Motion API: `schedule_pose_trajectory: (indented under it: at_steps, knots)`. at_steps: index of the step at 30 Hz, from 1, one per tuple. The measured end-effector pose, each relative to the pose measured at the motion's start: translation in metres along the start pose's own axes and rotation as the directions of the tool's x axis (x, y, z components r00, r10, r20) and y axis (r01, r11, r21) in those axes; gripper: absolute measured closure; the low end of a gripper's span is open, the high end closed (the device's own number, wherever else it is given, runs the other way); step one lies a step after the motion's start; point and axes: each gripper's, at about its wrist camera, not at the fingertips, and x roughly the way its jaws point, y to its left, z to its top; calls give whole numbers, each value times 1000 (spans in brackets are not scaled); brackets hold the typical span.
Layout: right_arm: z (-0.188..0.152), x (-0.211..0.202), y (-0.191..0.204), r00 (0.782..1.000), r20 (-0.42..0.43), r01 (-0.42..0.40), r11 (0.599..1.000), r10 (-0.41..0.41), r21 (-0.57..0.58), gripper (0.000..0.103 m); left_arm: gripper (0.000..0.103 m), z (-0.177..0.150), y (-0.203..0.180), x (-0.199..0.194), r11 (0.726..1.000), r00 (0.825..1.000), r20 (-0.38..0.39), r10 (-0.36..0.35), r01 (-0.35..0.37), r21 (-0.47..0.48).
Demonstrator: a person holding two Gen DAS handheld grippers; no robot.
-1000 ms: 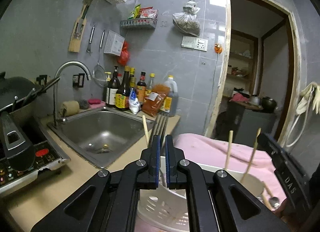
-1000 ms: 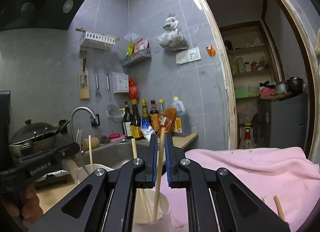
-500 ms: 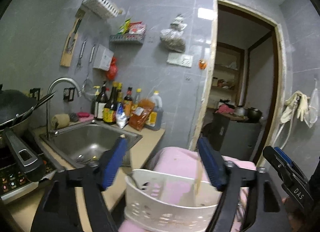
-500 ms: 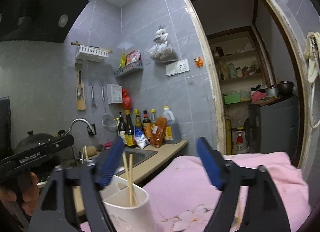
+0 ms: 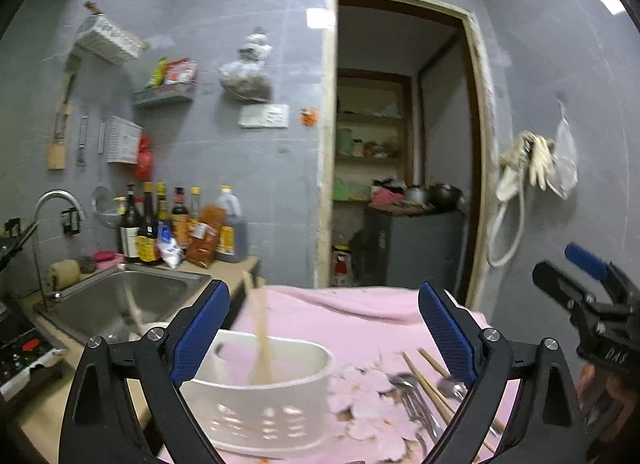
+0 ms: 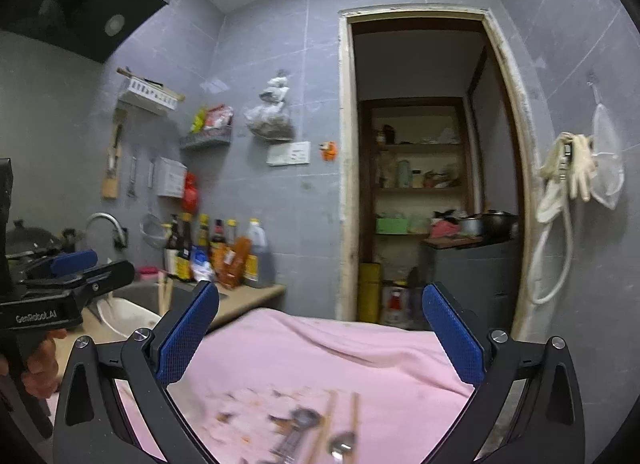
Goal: Organize utensils
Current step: 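Move both tools back over the spoons and chopsticks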
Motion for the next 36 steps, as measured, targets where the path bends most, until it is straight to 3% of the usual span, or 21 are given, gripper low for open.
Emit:
schedule_pose_trajectory:
  at_steps: [8, 13, 18, 20, 23, 26, 30, 36]
  knots:
    - [-24, -5, -38, 992, -110, 59, 998, -59, -2, 0, 10, -30, -38, 24, 993, 988, -141, -68, 81, 91]
    - [-41, 5, -55, 975, -217, 55, 998, -51, 14, 0, 10, -53, -56, 36, 981, 964, -248, -92, 130, 142]
    - [-57, 21, -66, 940, -340, 38, 998, -19, 48, 7, 11, -74, -72, 53, 965, 925, -362, -118, 193, 178]
    - [-65, 29, -70, 916, -401, 31, 998, -8, 51, 19, 12, -81, -76, 63, 960, 903, -409, -130, 218, 177]
    - [-77, 38, -72, 879, -476, 25, 998, 4, 54, 36, 24, -88, -80, 76, 954, 867, -477, -142, 248, 167]
    - [-92, 50, -74, 825, -565, 19, 998, 15, 54, 51, 28, -98, -83, 92, 950, 829, -543, -129, 261, 172]
    - [-107, 60, -72, 766, -640, -6, 997, 52, 75, 59, 35, -112, -87, 106, 943, 788, -606, -110, 275, 186]
    - [-118, 72, -69, 703, -703, -56, 994, 106, 93, 65, 46, -124, -89, 121, 937, 740, -661, -121, 306, 170]
